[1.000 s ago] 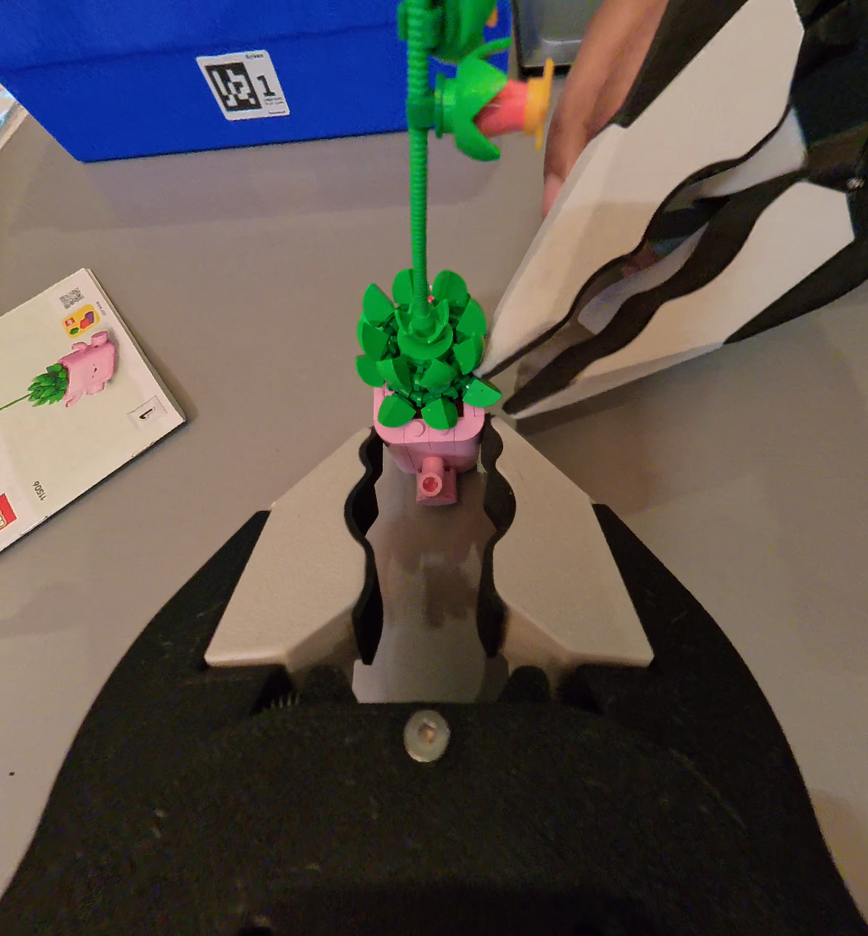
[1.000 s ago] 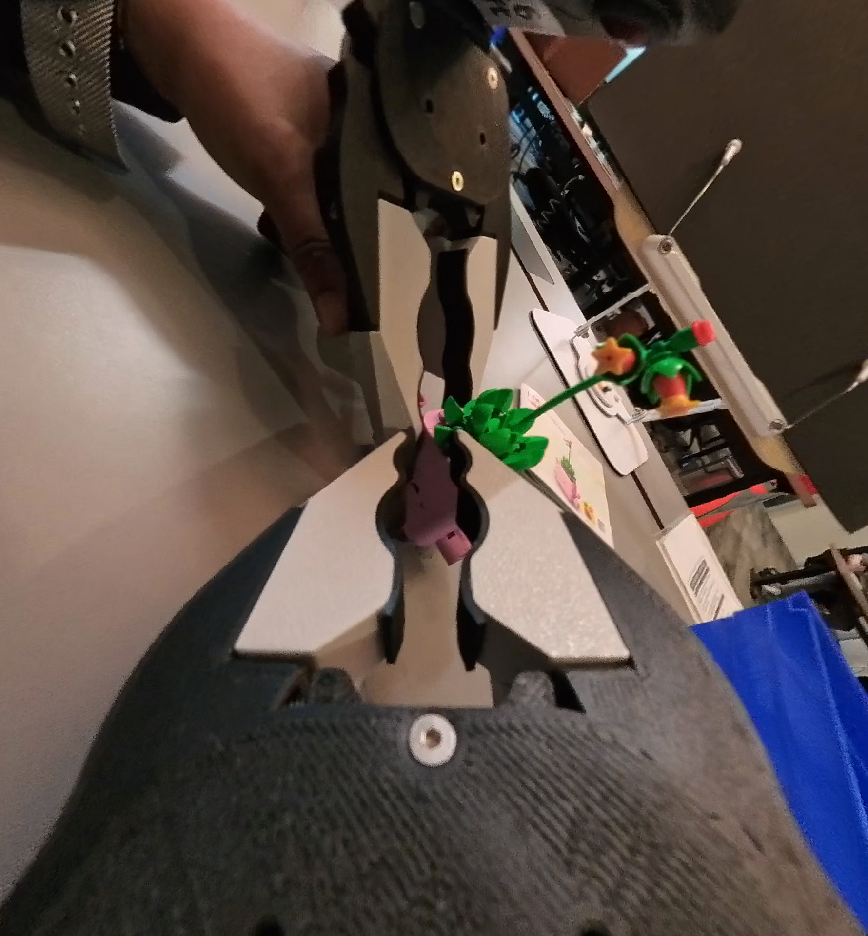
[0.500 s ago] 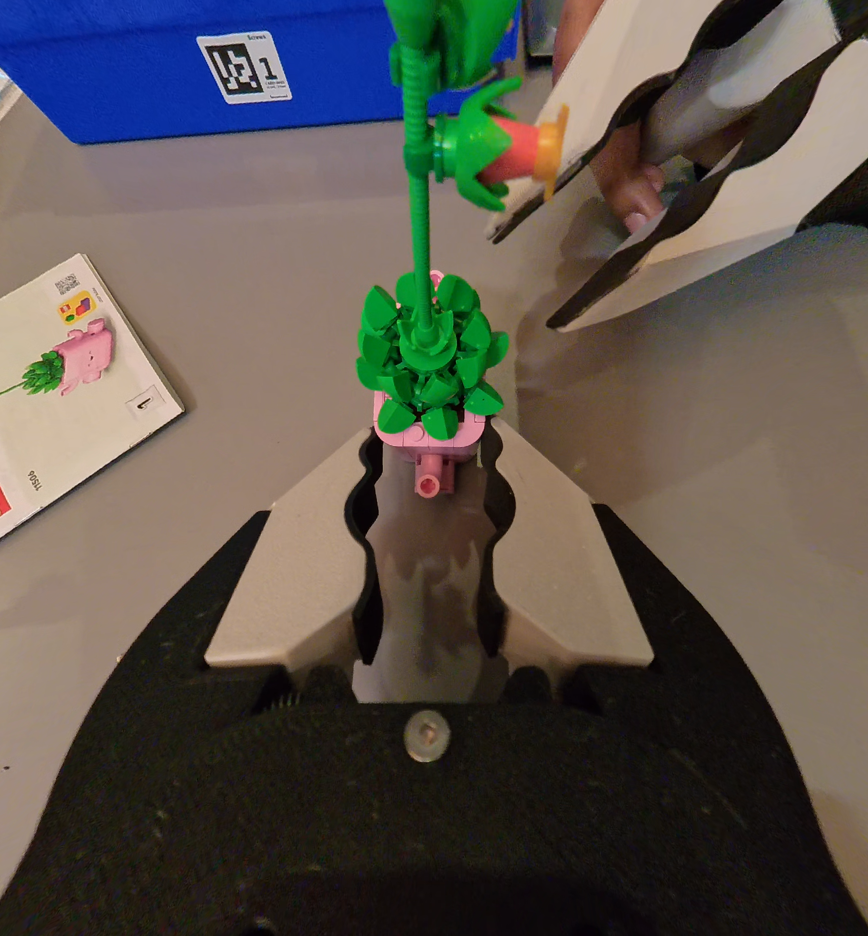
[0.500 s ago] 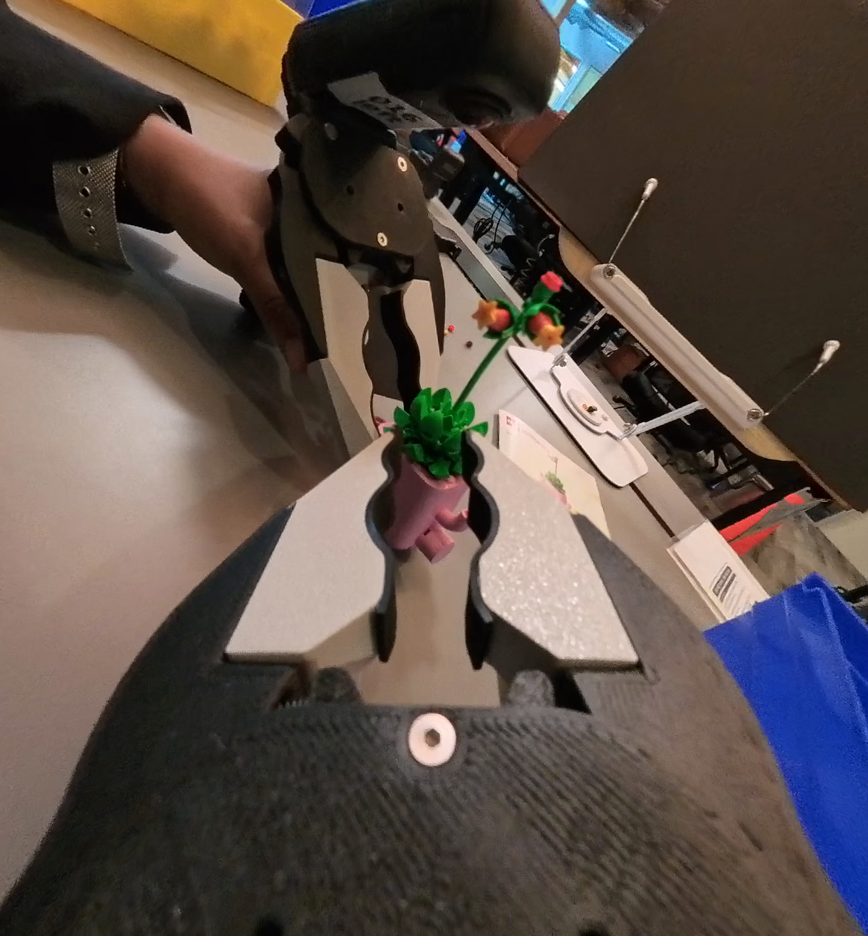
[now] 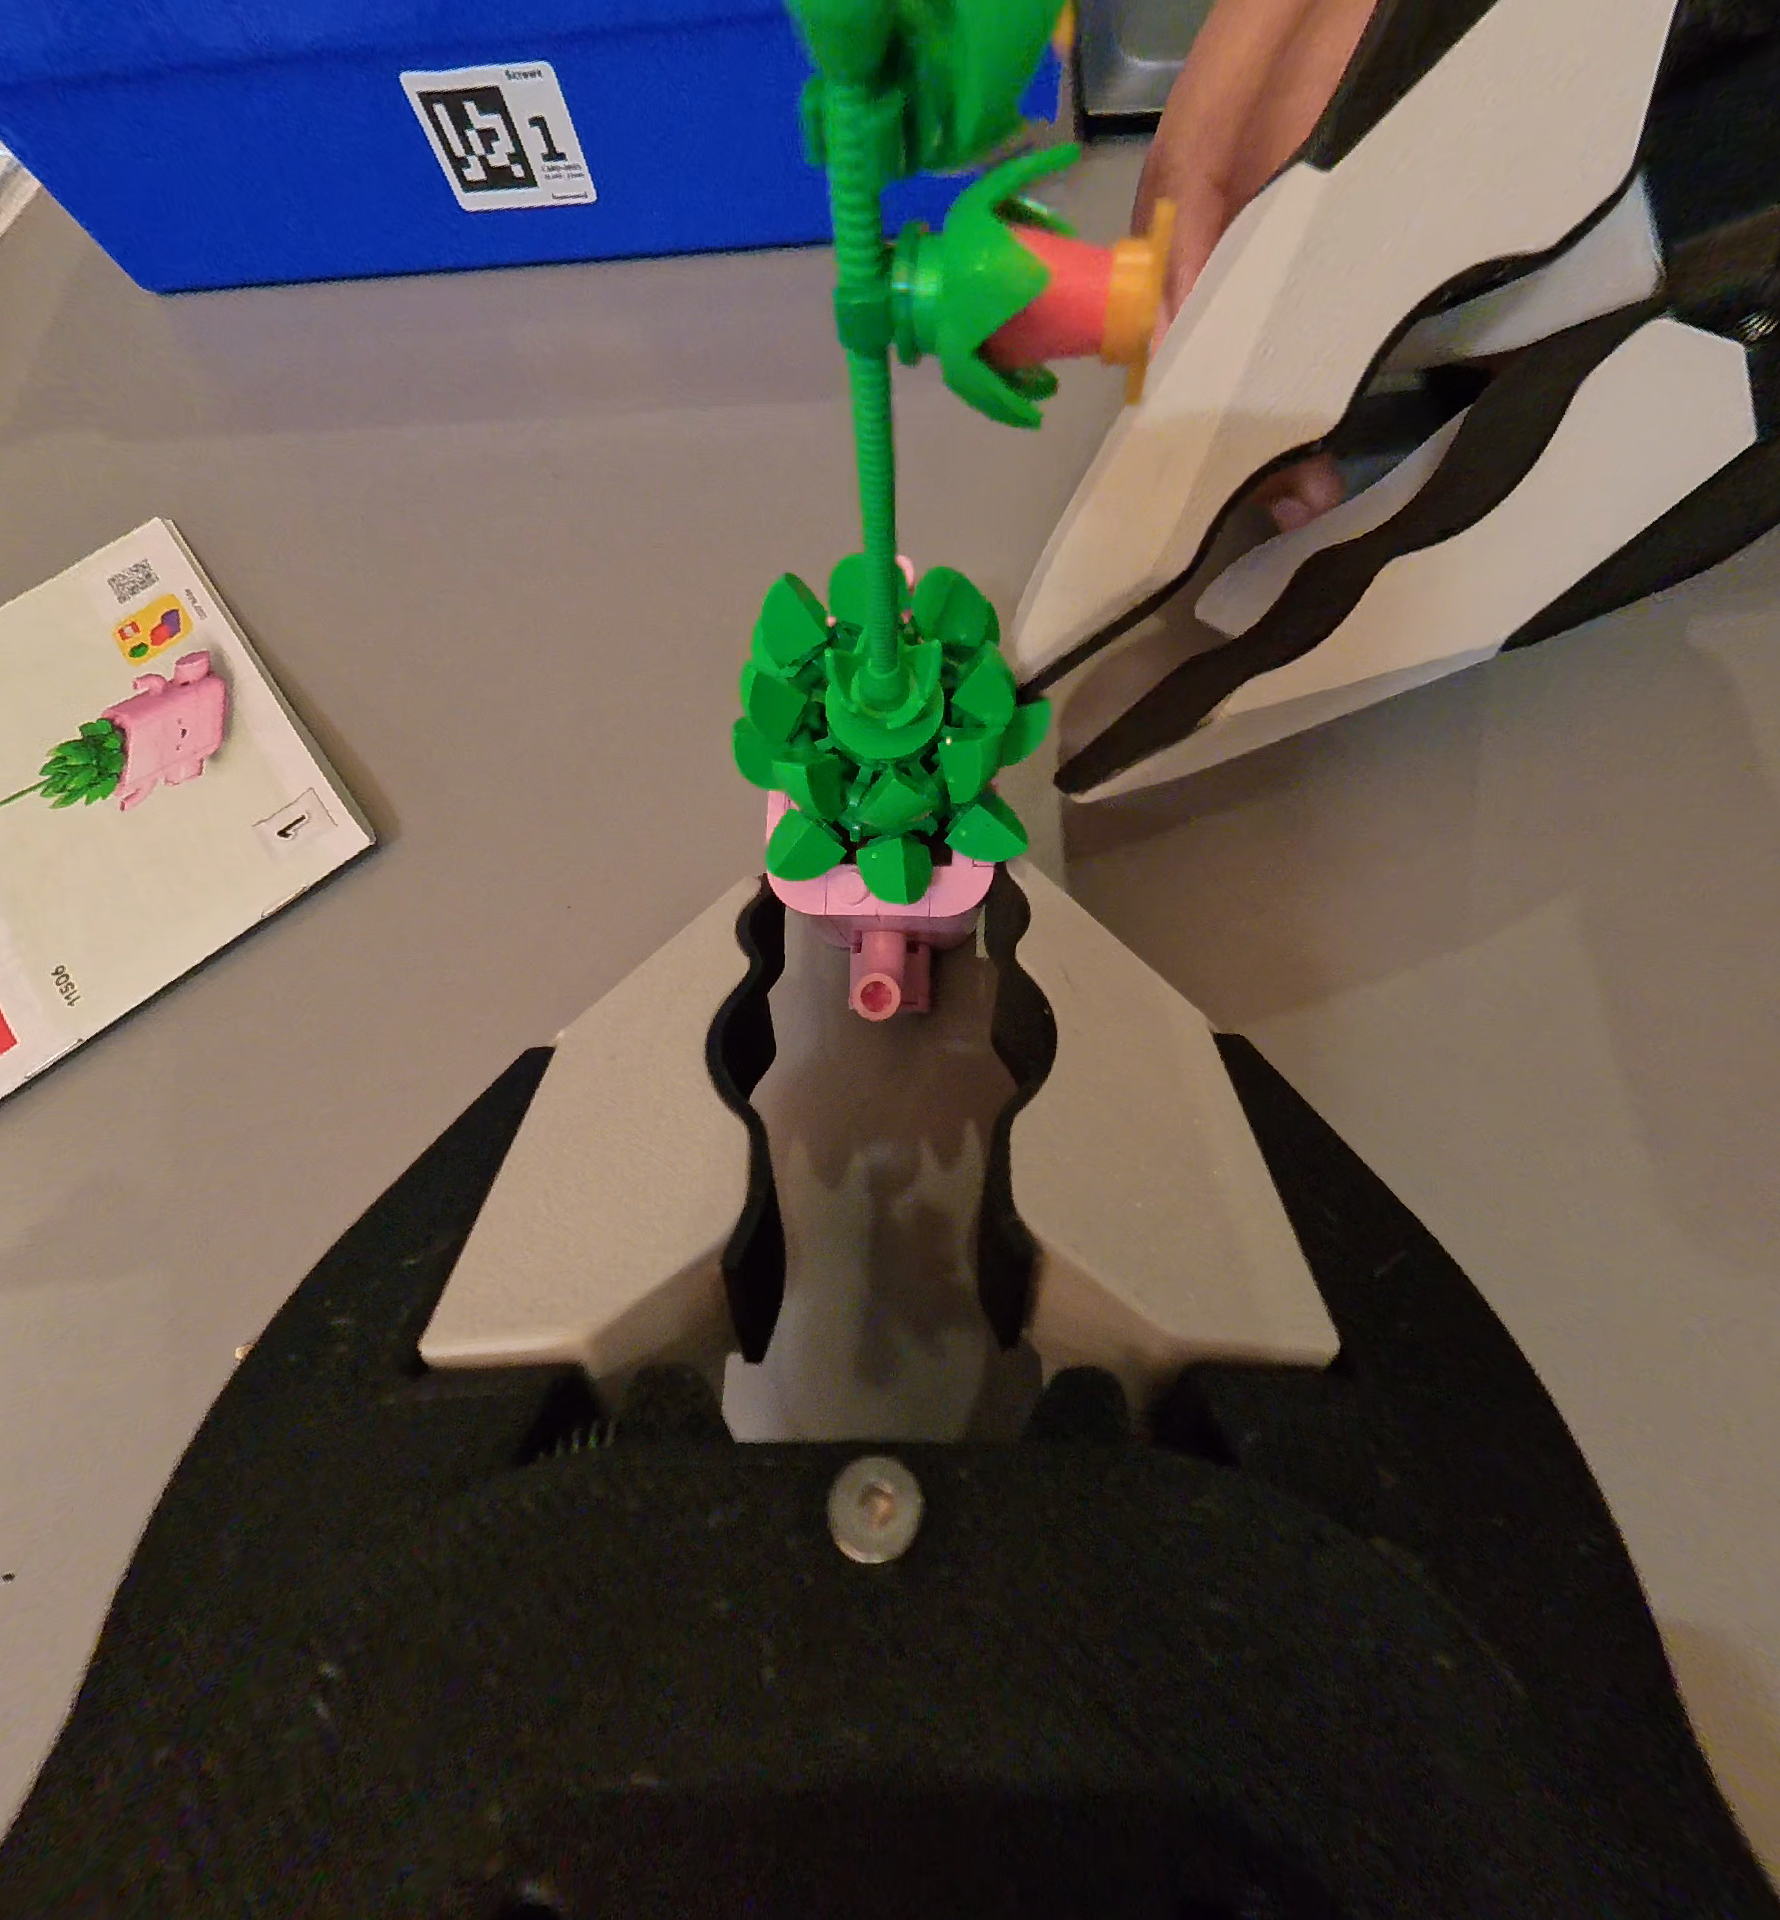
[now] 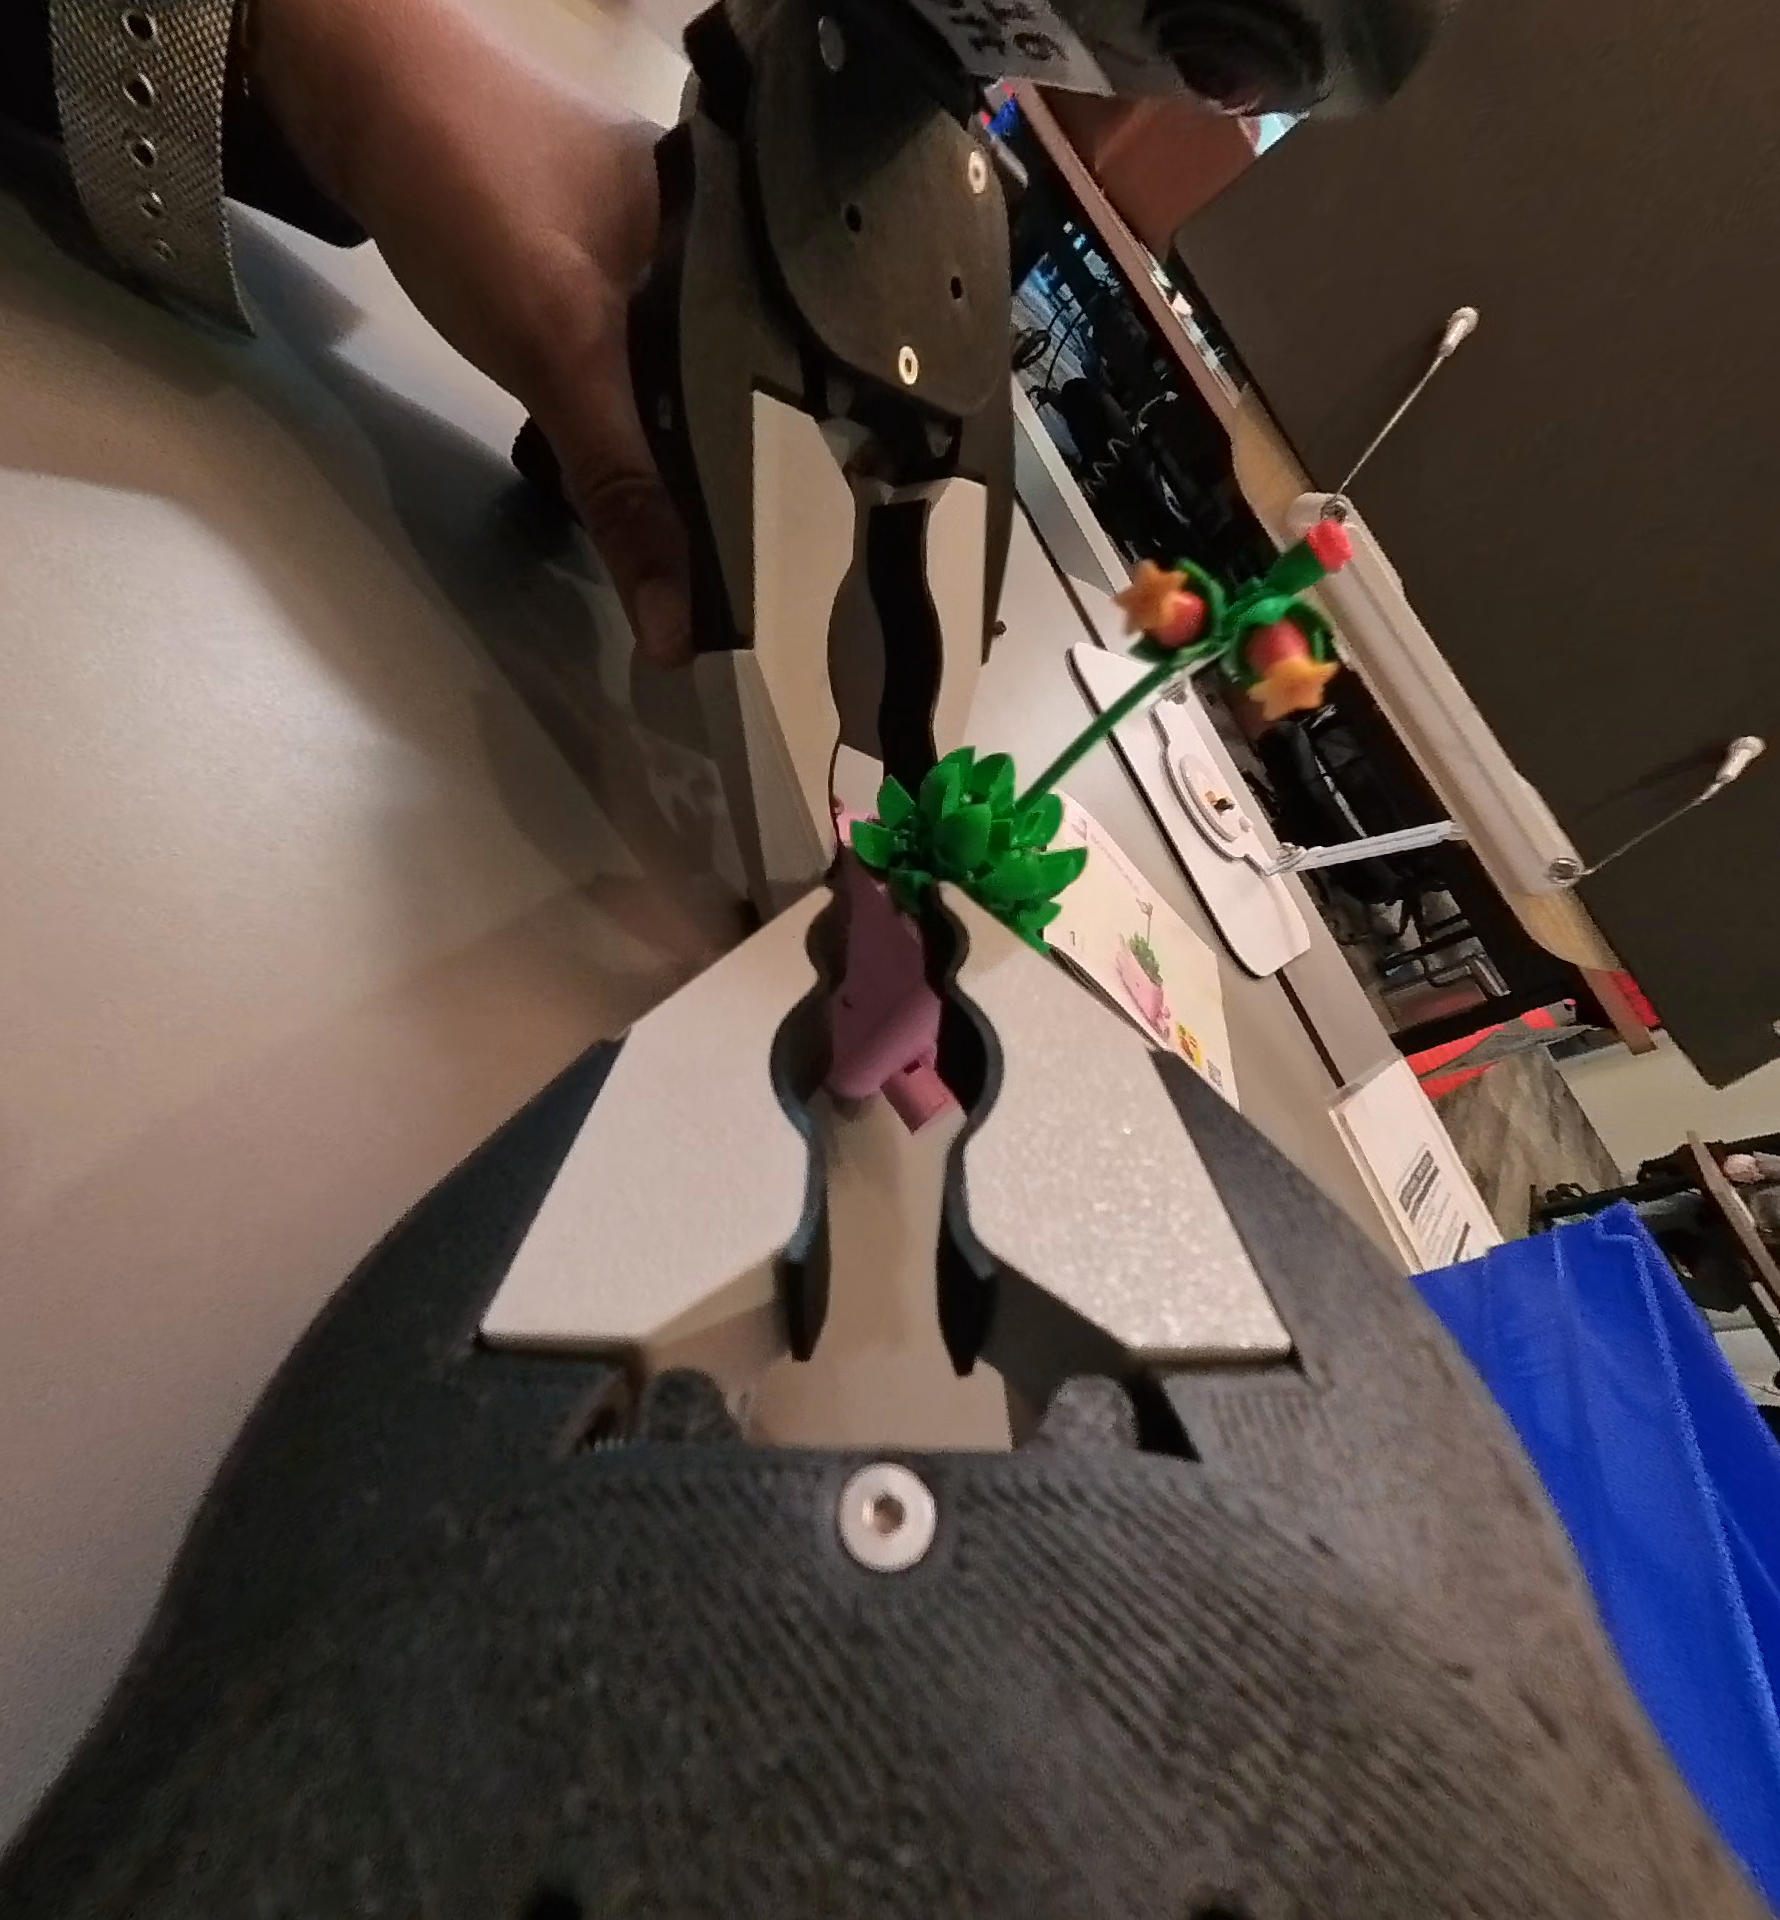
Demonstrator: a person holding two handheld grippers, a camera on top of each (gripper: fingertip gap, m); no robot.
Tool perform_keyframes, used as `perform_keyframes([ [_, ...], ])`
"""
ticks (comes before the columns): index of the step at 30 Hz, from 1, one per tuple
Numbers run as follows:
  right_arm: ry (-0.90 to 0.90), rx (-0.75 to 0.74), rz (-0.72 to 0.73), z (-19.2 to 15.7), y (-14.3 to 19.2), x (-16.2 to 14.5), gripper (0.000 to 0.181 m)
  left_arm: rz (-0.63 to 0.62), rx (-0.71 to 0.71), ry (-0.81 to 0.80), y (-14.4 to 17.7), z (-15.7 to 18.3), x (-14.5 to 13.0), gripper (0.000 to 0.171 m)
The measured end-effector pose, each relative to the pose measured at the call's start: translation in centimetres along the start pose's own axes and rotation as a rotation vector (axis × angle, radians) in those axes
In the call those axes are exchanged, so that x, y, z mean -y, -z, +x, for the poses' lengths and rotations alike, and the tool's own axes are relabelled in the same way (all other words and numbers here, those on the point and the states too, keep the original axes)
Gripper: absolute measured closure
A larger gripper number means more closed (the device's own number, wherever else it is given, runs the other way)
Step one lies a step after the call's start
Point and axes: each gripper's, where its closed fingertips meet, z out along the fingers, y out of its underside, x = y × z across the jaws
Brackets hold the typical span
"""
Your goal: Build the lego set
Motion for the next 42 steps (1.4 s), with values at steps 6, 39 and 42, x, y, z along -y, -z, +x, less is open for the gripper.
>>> perform_keyframes([
  [6, 0.056, -0.022, -0.024, -0.1, -0.2, -0.1, 0.176, 0.000, 0.000, 0.001, 0.0, 0.0, 0.0, 0.132],
  [39, 0.171, -0.096, -0.028, 0.0, -0.5, 0.5, 0.177, 0.000, -0.001, 0.001, -0.1, -0.1, 0.0, 0.132],
  [42, 0.180, -0.097, -0.031, 0.0, -0.5, 0.5, 0.178, -0.001, 0.000, 0.001, -0.1, -0.1, 0.0, 0.132],
])
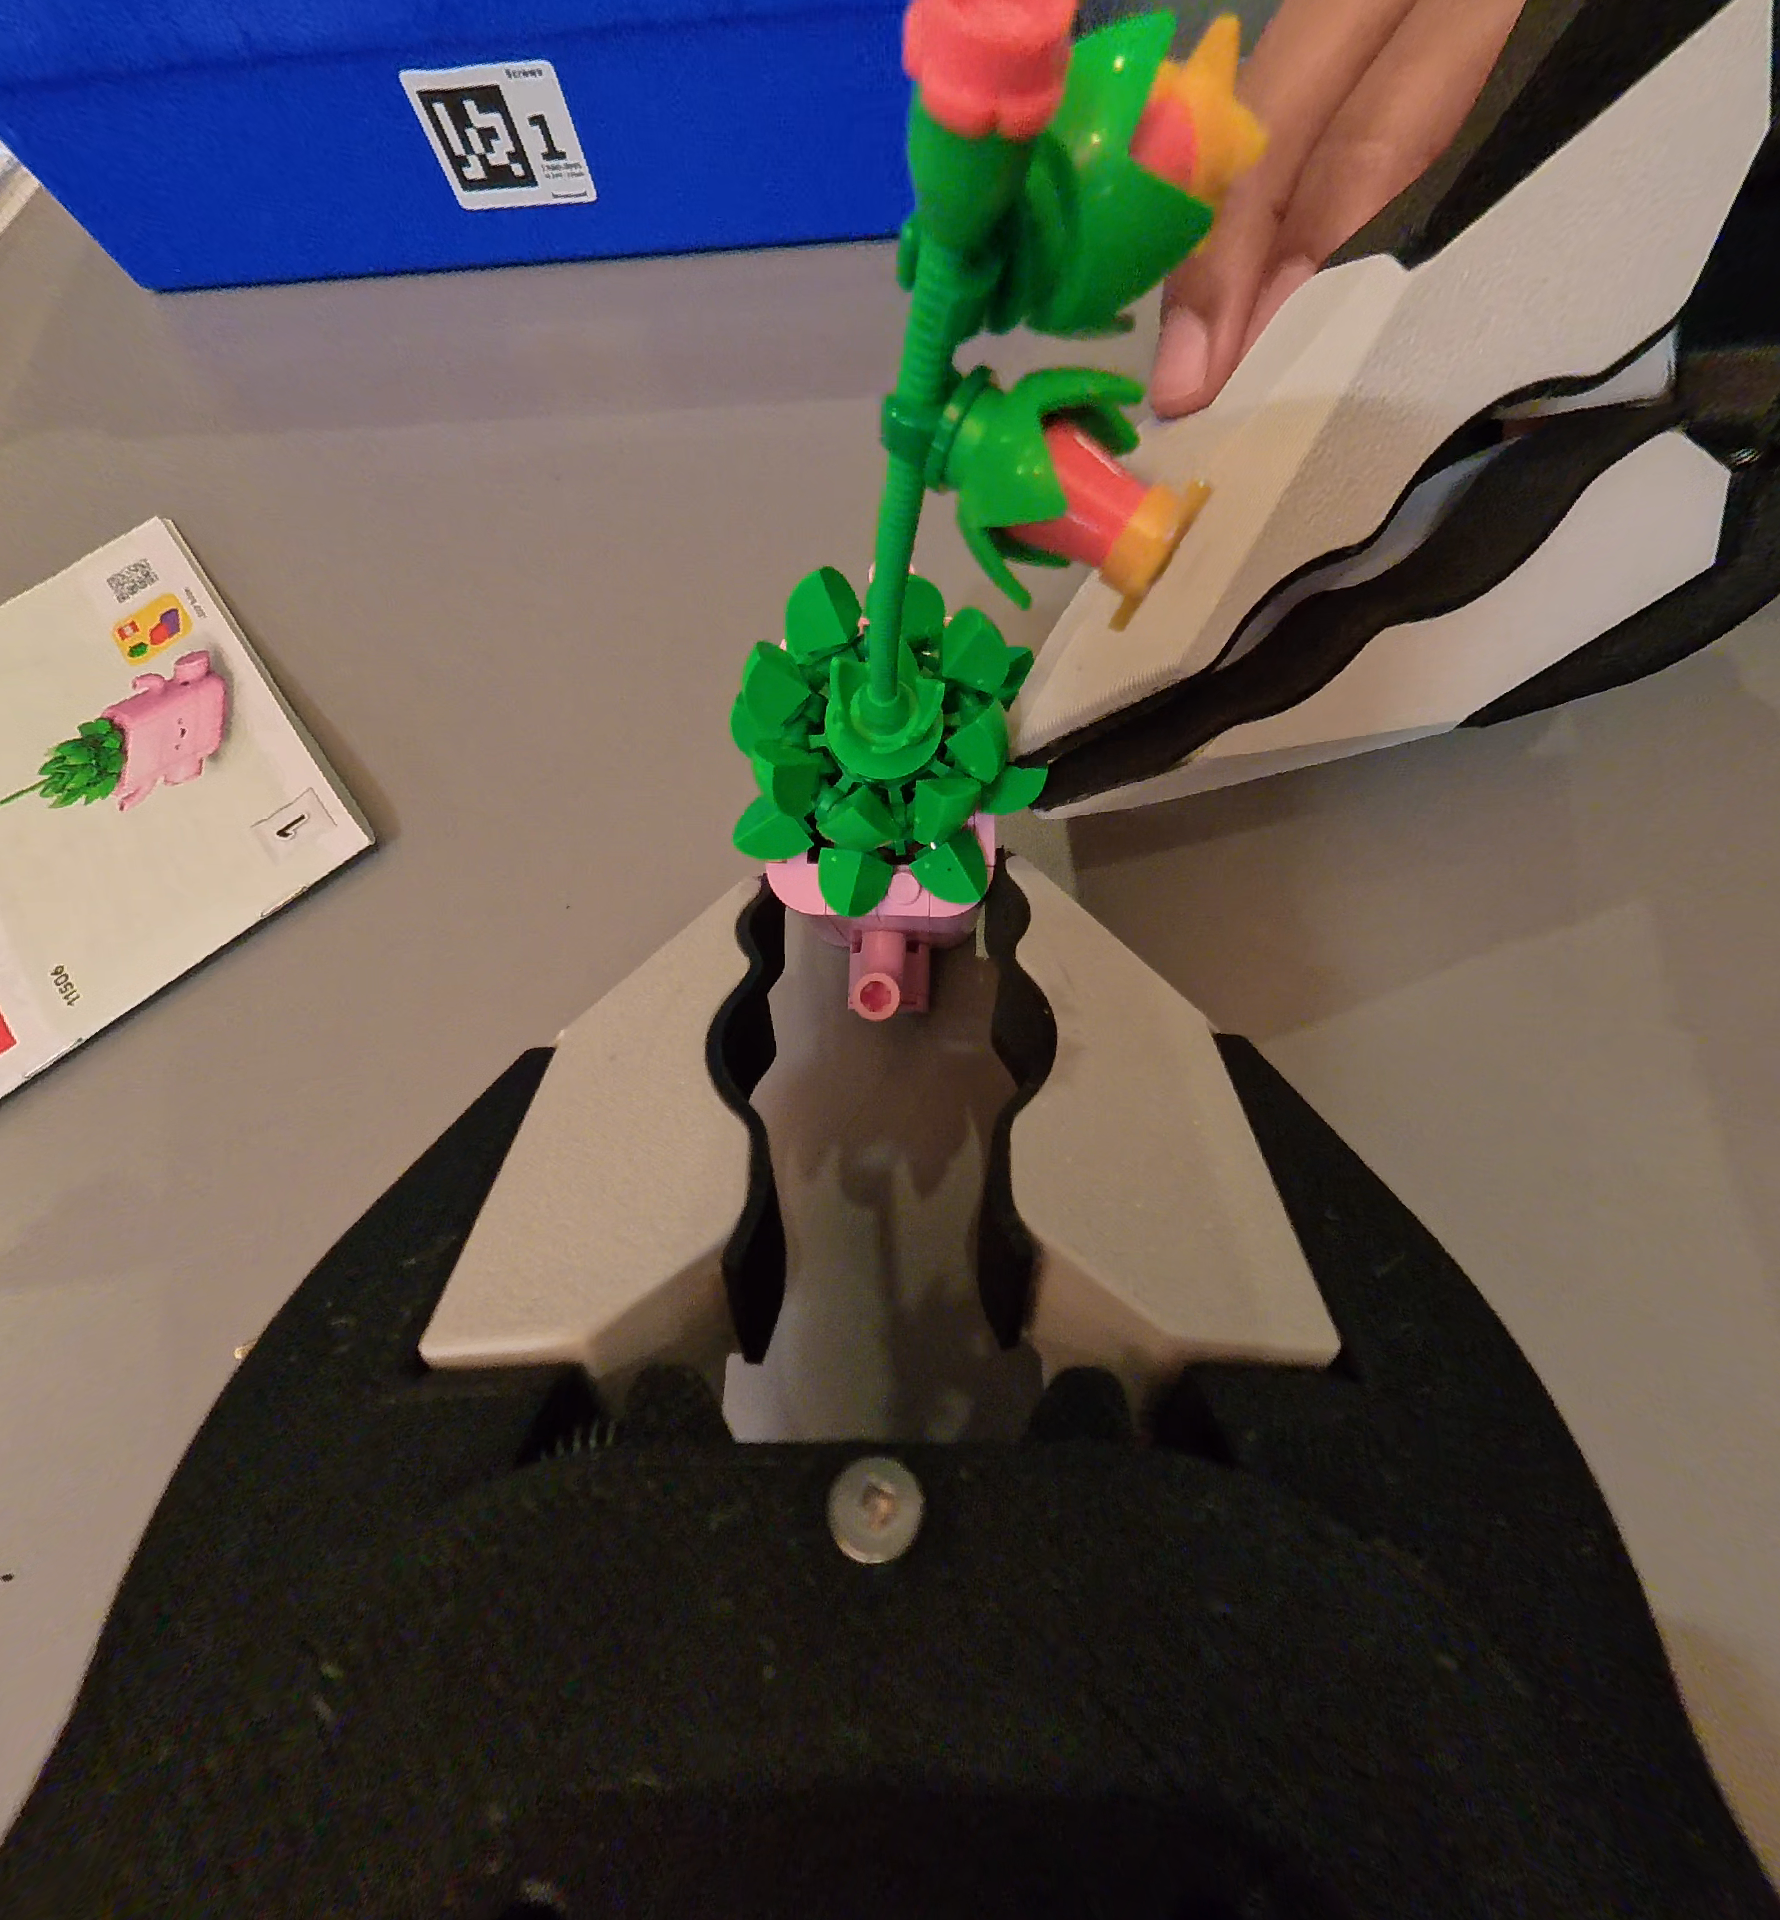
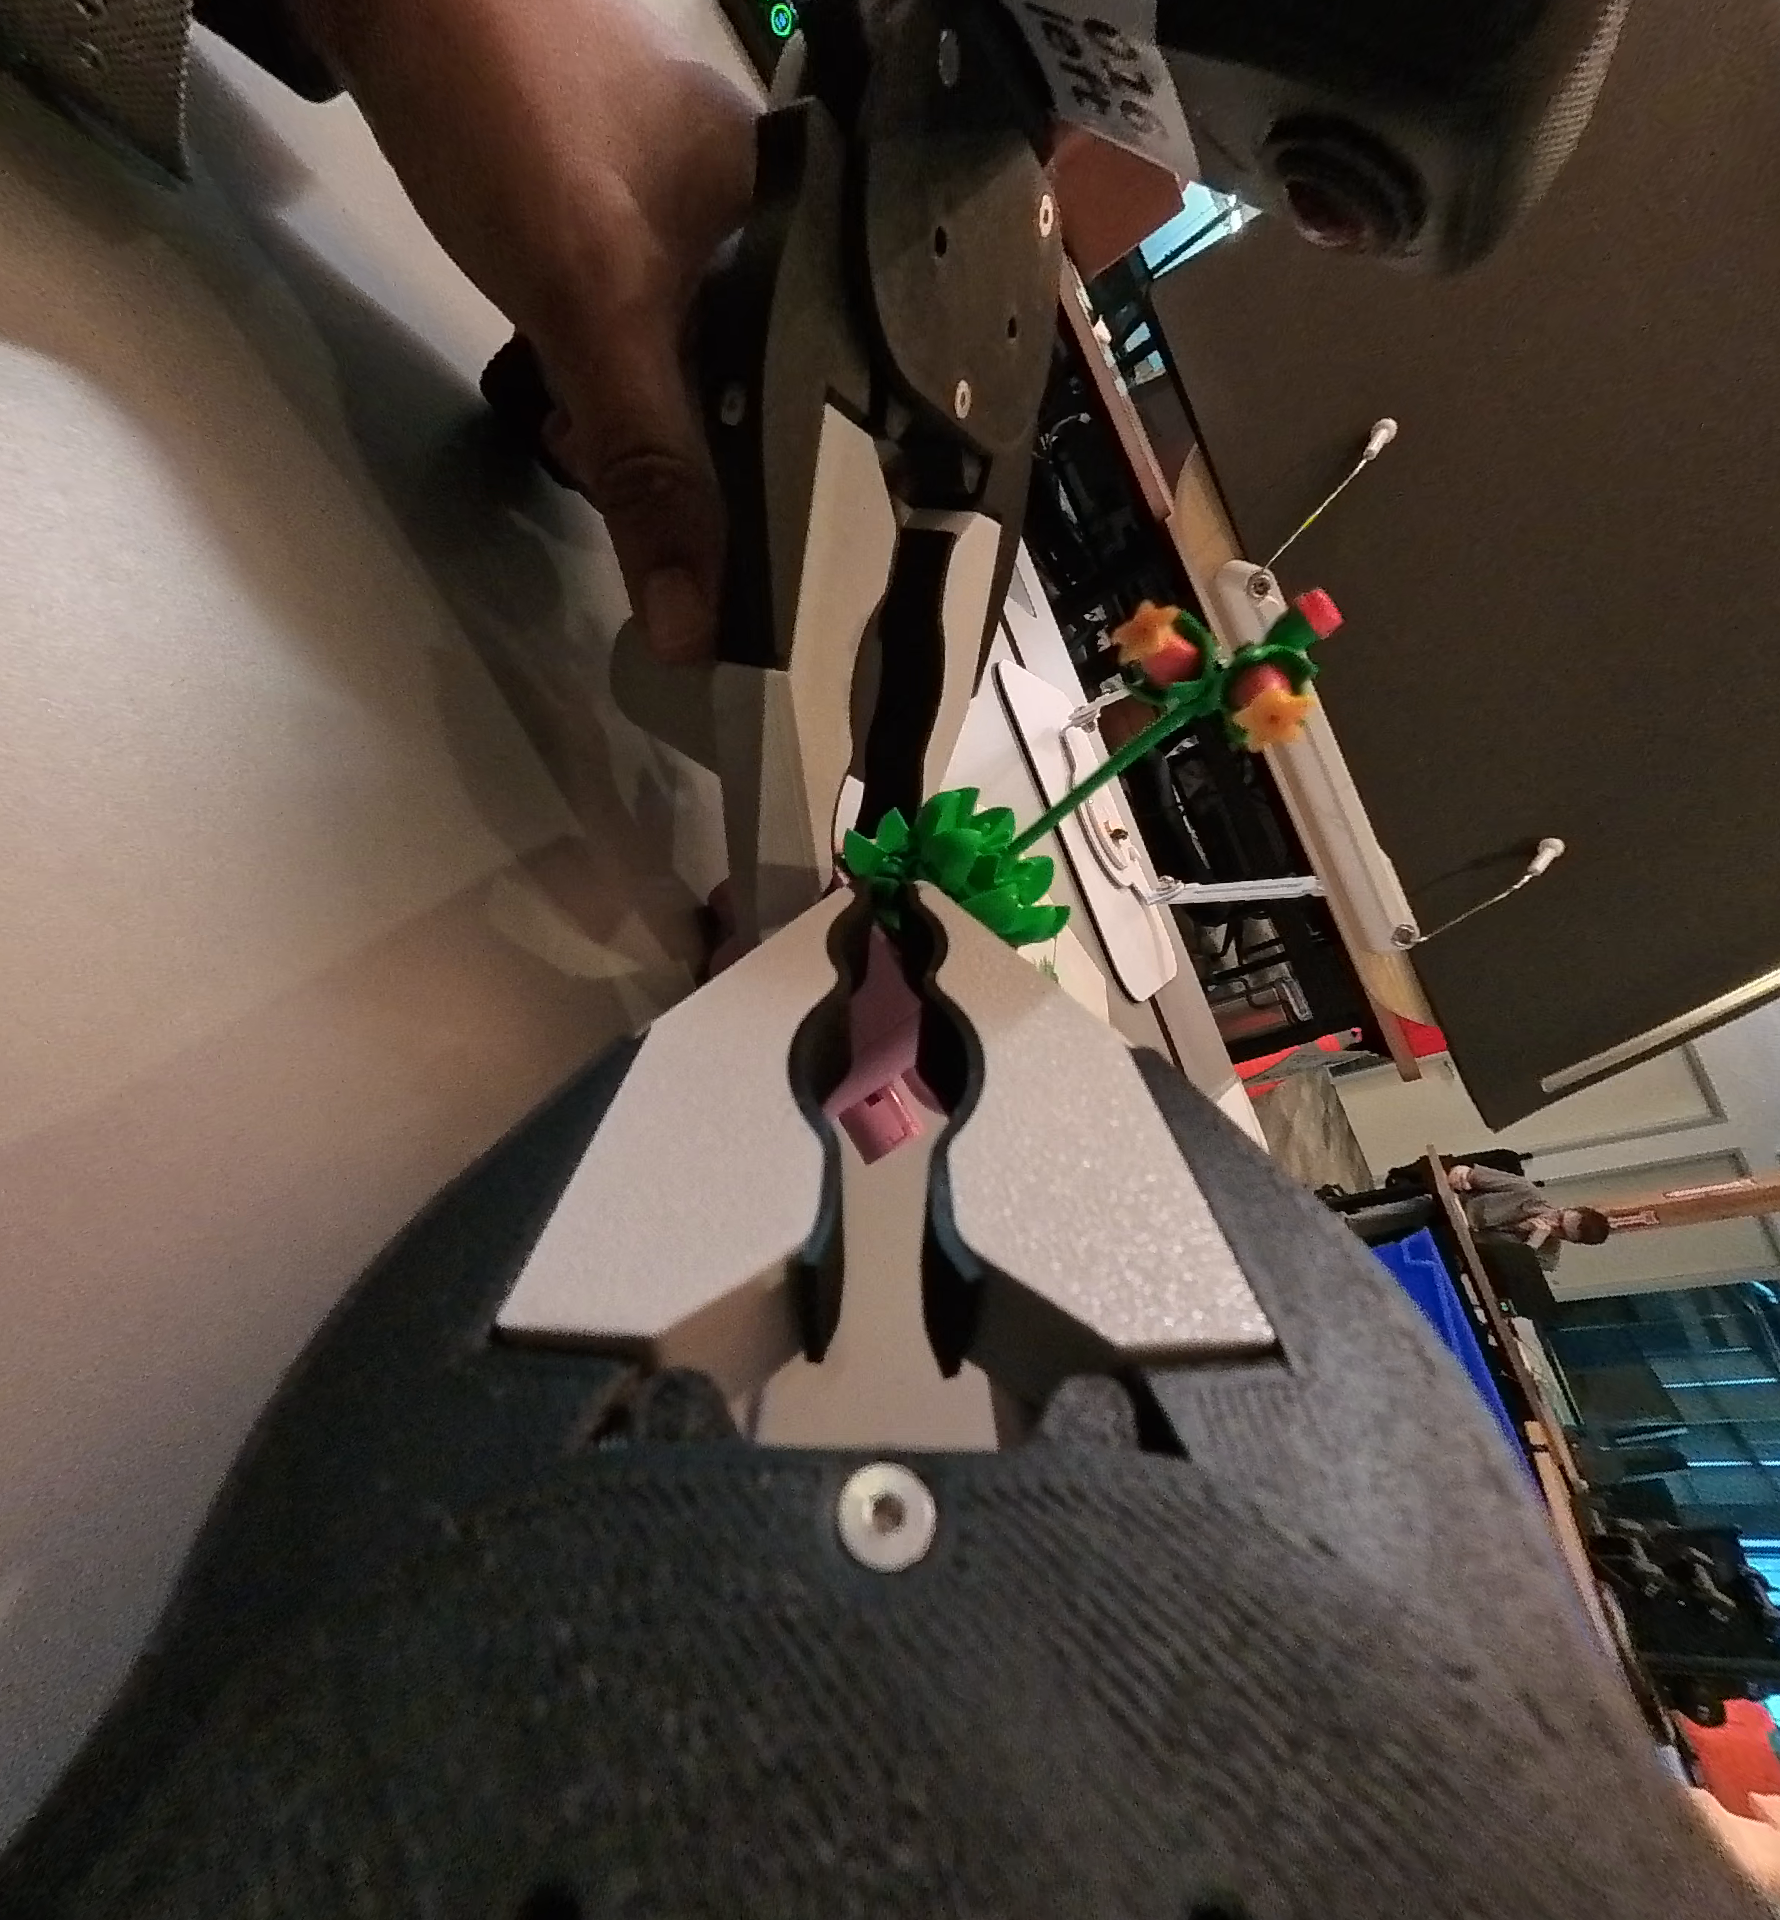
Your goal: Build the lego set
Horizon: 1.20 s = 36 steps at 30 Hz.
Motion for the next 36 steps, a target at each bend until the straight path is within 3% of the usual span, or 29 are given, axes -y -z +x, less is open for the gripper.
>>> perform_keyframes([
  [22, 0.045, -0.006, -0.009, -0.1, 0.0, -0.1, 0.177, 0.000, -0.002, 0.001, 0.0, 0.0, 0.0, 0.132],
  [29, -0.173, 0.014, 0.089, 1.2, 0.9, 0.5, 0.178, 0.000, -0.002, 0.003, 0.0, 0.0, 0.0, 0.131],
  [36, -0.406, 0.097, 0.072, 1.4, 0.5, -0.9, 0.176, 0.000, -0.002, 0.004, 0.0, 0.0, 0.0, 0.131],
])
